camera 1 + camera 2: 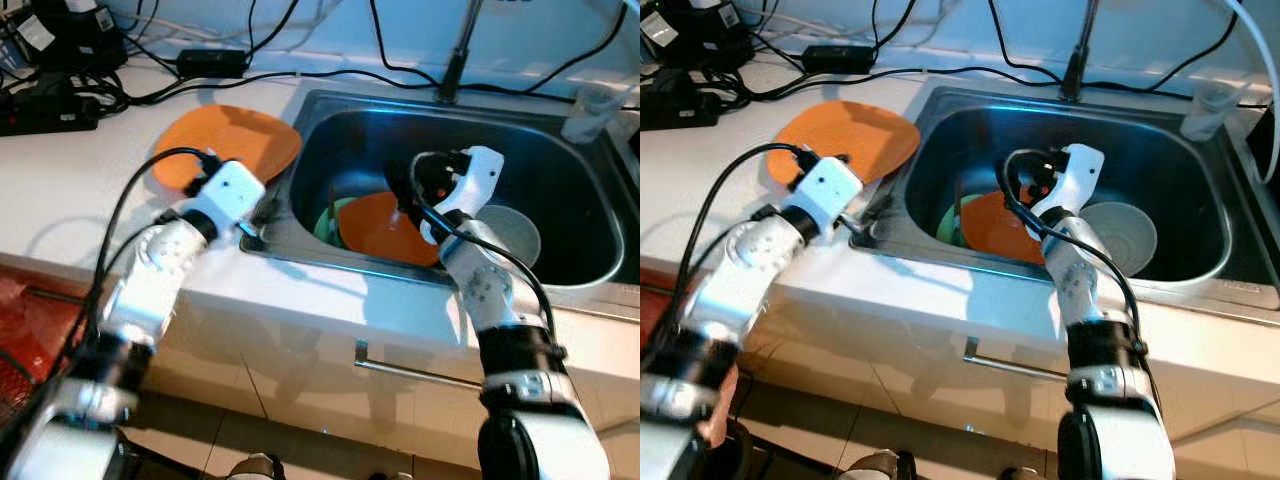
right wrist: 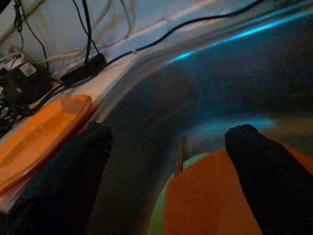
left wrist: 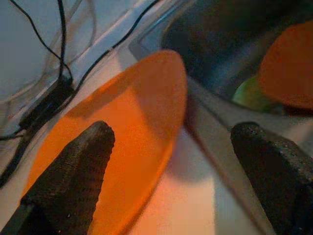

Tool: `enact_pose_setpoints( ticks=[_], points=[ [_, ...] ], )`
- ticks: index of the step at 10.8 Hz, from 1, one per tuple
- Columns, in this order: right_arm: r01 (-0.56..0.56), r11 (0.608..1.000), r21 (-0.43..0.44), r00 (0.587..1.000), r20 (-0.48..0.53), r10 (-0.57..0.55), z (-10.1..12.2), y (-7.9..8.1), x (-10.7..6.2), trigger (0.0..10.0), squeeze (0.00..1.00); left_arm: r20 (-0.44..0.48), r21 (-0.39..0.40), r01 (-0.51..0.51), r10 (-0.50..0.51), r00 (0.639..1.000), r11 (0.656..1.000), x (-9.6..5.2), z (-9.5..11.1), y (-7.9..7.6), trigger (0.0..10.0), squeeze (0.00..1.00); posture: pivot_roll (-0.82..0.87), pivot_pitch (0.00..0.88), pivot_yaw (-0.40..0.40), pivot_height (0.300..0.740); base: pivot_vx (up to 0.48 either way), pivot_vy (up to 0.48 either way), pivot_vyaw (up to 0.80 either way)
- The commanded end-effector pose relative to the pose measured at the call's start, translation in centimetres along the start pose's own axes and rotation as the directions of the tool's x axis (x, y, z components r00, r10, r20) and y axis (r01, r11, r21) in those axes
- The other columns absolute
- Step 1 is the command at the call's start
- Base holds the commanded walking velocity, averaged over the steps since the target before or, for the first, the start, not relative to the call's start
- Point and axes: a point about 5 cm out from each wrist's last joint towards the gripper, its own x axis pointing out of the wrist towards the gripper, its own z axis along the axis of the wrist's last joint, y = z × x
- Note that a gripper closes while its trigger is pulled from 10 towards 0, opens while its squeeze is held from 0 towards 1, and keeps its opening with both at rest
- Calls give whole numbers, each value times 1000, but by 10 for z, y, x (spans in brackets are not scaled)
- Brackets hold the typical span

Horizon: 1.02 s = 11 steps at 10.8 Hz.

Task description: Kitchen organization

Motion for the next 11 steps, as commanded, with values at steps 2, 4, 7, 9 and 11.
enact_pose_setpoints(
  ticks=[2,4,7,9,11],
  points=[
    [-7,1000,-1,1000,-7,7,2,2,-4,10000,0,-38,72,-19,21,999,997,2,-10,9,10000,0,115,101,-3,740,0,0,0],
    [-4,1000,-4,1000,-8,3,4,3,-7,10000,0,-70,159,-39,50,996,987,3,-19,16,10000,0,109,101,0,740,0,0,0],
    [-2,1000,-14,1000,-14,1,5,4,-11,10000,0,-100,187,-49,69,993,981,5,-30,20,10000,0,104,100,1,740,0,0,0],
    [-2,1000,-19,1000,-17,2,5,5,-12,10000,0,-105,197,-54,76,992,979,5,-33,22,10000,0,104,101,-1,740,0,0,0],
    [-7,1000,-24,1000,-16,6,7,6,-12,10000,0,-96,213,-34,55,994,976,5,-35,22,0,0,102,96,-2,740,0,0,0]
  ],
)
